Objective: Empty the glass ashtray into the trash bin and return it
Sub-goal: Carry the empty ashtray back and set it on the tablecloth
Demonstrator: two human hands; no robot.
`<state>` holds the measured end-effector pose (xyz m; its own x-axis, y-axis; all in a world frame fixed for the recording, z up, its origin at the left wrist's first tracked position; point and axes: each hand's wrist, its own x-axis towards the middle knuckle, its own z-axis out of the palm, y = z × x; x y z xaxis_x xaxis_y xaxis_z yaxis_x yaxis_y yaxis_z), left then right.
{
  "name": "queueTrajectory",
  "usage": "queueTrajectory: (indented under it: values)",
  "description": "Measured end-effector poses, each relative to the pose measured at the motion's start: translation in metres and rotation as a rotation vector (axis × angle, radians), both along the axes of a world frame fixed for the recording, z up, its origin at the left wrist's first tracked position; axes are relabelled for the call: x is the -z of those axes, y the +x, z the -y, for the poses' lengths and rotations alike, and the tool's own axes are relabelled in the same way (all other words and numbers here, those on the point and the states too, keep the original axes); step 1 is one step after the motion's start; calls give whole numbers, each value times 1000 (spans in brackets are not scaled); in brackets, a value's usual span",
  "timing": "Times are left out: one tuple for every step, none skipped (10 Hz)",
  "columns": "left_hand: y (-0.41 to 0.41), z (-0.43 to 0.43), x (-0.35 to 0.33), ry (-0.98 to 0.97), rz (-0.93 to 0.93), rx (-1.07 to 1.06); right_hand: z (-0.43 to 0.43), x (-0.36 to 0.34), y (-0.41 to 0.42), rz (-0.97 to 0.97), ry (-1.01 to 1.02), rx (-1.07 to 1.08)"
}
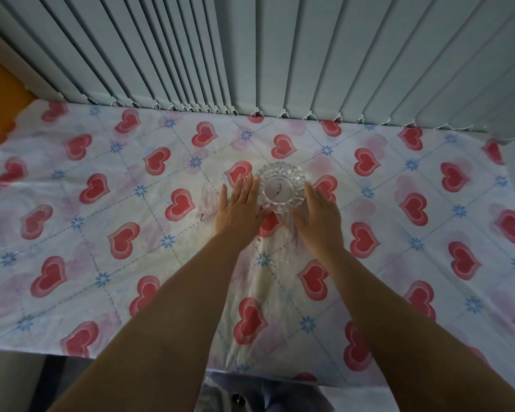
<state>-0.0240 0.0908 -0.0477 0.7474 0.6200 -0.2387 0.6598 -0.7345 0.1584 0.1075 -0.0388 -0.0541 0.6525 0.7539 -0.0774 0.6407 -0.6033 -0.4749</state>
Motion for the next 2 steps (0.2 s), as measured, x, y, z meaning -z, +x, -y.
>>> queueTrajectory:
  values:
    - [9, -7, -4, -4, -34, 8, -9, -1, 5, 7, -43, 3]
    - [9, -11, -9, 6, -36, 20, -11, -6, 5, 17, -75, 6]
